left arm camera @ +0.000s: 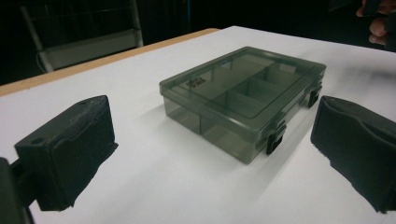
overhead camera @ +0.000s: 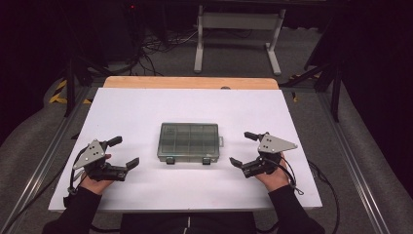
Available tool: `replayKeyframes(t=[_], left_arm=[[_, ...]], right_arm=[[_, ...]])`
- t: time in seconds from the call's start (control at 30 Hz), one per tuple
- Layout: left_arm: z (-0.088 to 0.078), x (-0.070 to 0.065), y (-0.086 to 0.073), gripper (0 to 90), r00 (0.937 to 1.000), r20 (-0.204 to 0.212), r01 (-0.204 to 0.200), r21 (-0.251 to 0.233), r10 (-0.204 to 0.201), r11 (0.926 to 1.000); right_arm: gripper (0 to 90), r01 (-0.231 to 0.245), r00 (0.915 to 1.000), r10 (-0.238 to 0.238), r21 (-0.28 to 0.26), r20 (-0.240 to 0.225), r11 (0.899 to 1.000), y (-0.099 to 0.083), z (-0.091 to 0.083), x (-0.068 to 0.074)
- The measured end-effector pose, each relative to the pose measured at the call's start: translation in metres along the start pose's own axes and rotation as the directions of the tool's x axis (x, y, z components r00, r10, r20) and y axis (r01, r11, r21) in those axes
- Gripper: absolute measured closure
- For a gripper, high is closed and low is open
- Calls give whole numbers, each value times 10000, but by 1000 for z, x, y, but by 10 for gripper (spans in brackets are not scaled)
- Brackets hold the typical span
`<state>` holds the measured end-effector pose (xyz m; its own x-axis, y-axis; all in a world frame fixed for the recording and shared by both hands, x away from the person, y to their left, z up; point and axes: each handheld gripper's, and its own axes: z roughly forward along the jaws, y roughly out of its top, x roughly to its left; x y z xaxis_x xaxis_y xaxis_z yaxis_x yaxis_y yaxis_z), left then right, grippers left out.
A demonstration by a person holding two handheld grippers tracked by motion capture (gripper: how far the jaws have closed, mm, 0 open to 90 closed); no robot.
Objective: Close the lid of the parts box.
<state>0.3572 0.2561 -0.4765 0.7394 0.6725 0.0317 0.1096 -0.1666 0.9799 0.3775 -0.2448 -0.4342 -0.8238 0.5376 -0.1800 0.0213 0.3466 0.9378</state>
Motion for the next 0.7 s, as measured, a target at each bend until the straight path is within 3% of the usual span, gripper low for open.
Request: replayKeyframes(t=[0.23, 0.3, 0.4, 0.47, 0.7], left_arm=[[7, 3, -14, 4, 9993, -180, 327, 383, -320, 9987], [6, 3, -14, 4, 9994, -264, 229, 349, -220, 9991], [9, 1, -14, 3, 9995, -307, 48, 465, -34, 9989], [9, 1, -14, 2, 9995, -295, 145, 480, -130, 9987], [6, 4, -15, 1, 9986, -292, 444, 369, -434, 9983]], right_arm=[[1, -307, 9993, 304, 108, 214, 9995, -21, 1, 2], [0, -352, 9991, 350, 94, 233, 9993, -23, 1, 2], [0, -822, 9965, 823, -73, 122, 9966, -33, 2, 1], [0, -816, 9965, 811, 238, 196, 9964, -35, 4, 1], [0, -816, 9962, 815, 16, 320, 9967, -34, 2, 0]])
